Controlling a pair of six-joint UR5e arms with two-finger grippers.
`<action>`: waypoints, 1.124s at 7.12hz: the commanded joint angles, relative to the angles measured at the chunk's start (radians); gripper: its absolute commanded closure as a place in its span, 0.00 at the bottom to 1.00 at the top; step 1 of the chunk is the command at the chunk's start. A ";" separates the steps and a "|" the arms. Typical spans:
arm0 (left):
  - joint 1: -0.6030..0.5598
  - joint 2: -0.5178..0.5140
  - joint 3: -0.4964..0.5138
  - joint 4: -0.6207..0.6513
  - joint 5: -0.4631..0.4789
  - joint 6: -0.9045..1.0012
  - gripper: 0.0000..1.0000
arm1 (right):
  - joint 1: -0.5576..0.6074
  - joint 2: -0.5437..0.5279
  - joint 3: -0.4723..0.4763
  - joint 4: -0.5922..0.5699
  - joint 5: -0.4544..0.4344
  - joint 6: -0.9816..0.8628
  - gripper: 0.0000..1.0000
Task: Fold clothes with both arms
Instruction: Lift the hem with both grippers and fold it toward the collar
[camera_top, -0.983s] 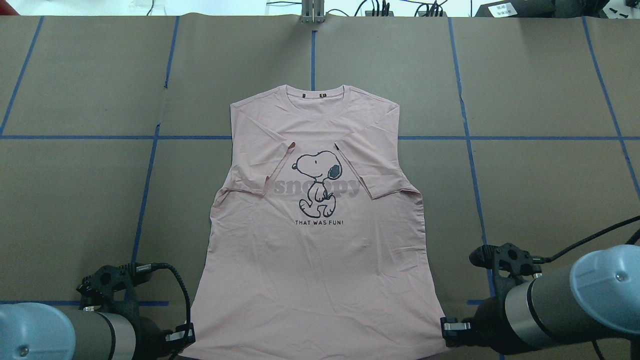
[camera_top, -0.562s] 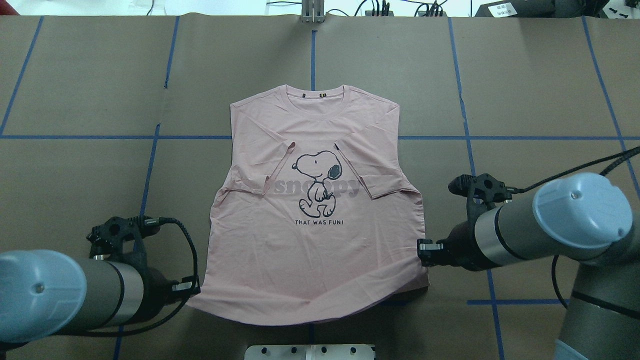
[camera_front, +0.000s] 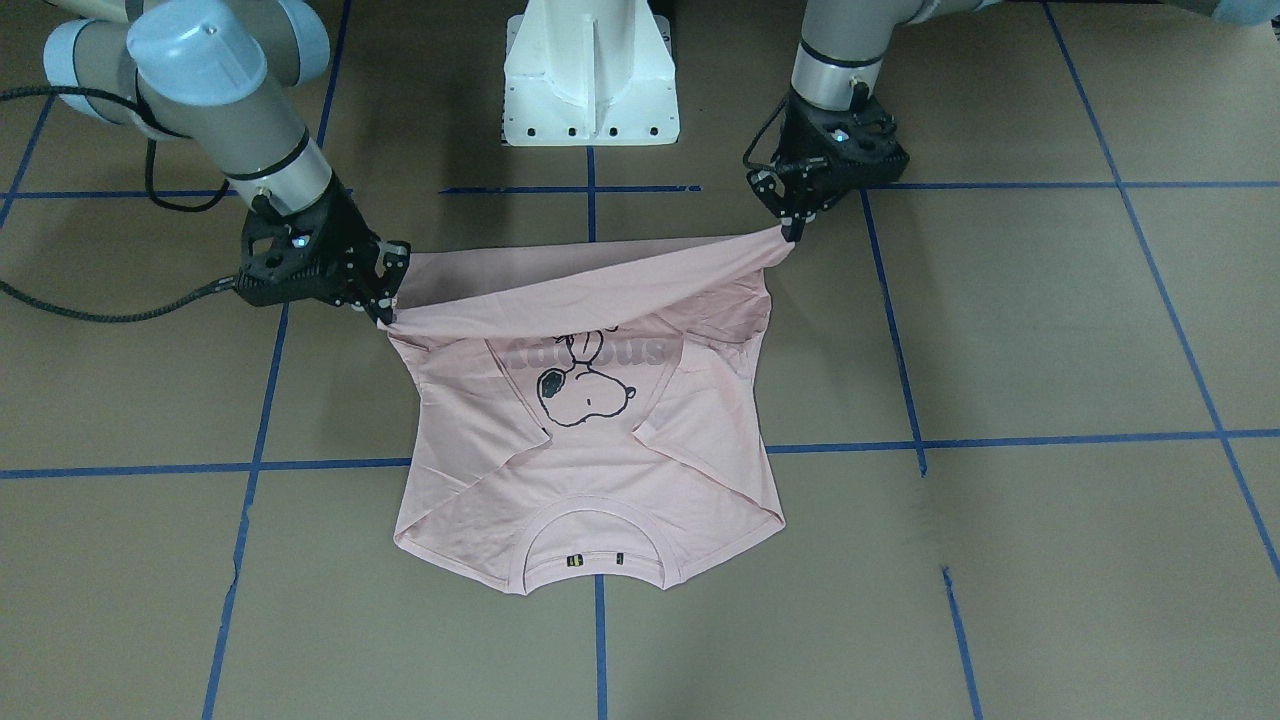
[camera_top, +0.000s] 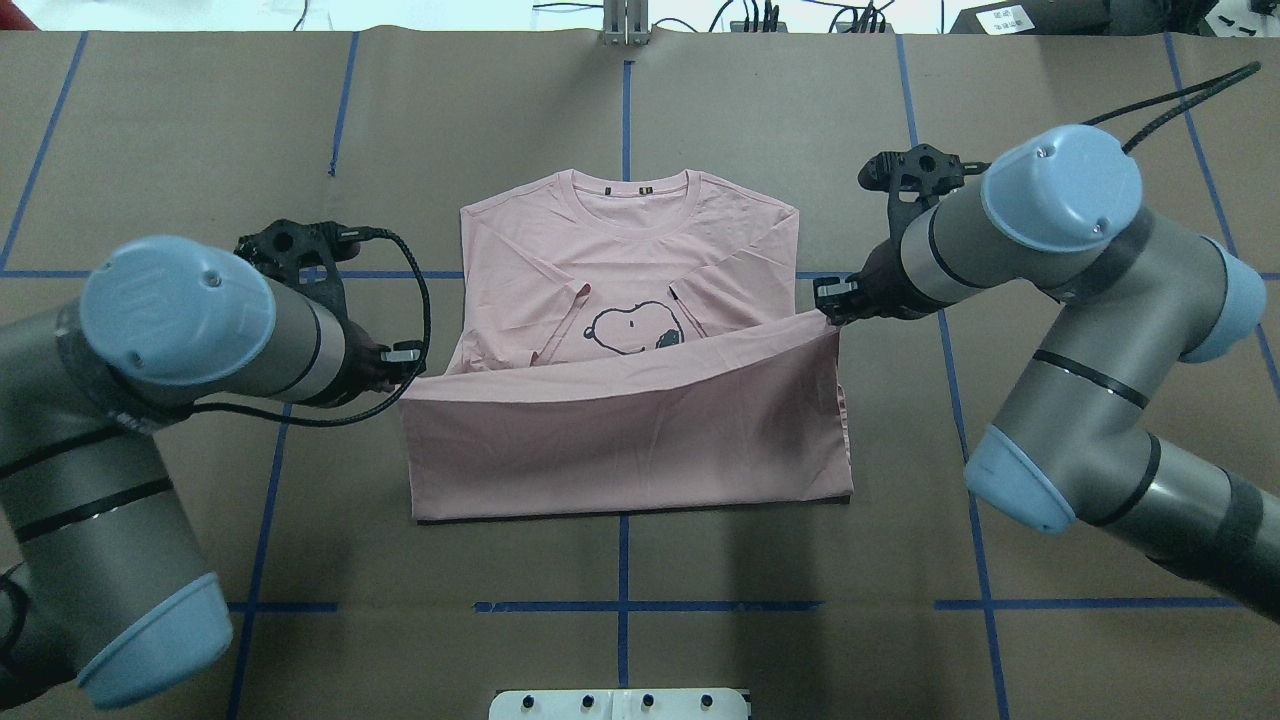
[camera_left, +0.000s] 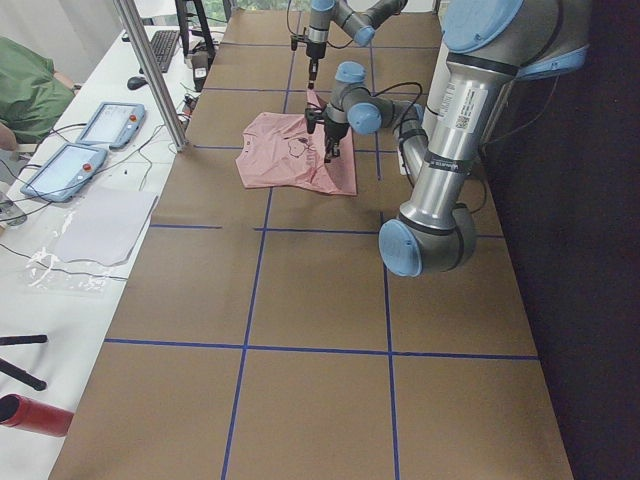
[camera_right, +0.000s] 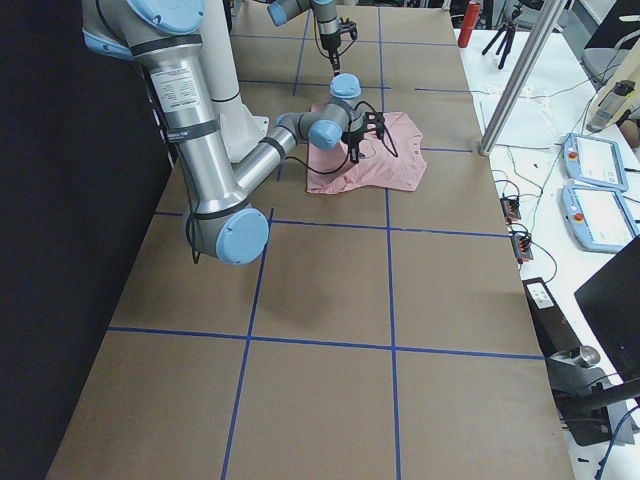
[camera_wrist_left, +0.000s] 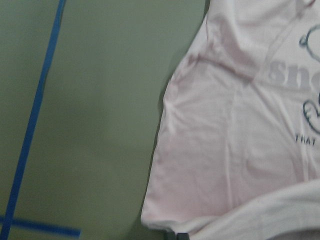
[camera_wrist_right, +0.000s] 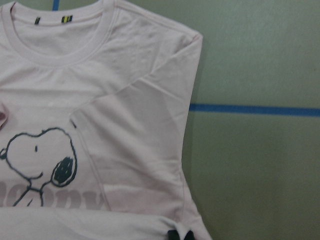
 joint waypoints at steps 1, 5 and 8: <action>-0.147 -0.106 0.218 -0.083 -0.008 0.118 1.00 | 0.085 0.153 -0.246 0.004 0.035 -0.051 1.00; -0.186 -0.179 0.574 -0.417 -0.028 0.126 1.00 | 0.121 0.333 -0.558 0.113 0.034 -0.079 1.00; -0.184 -0.214 0.678 -0.478 -0.028 0.113 1.00 | 0.124 0.336 -0.637 0.214 0.032 -0.079 1.00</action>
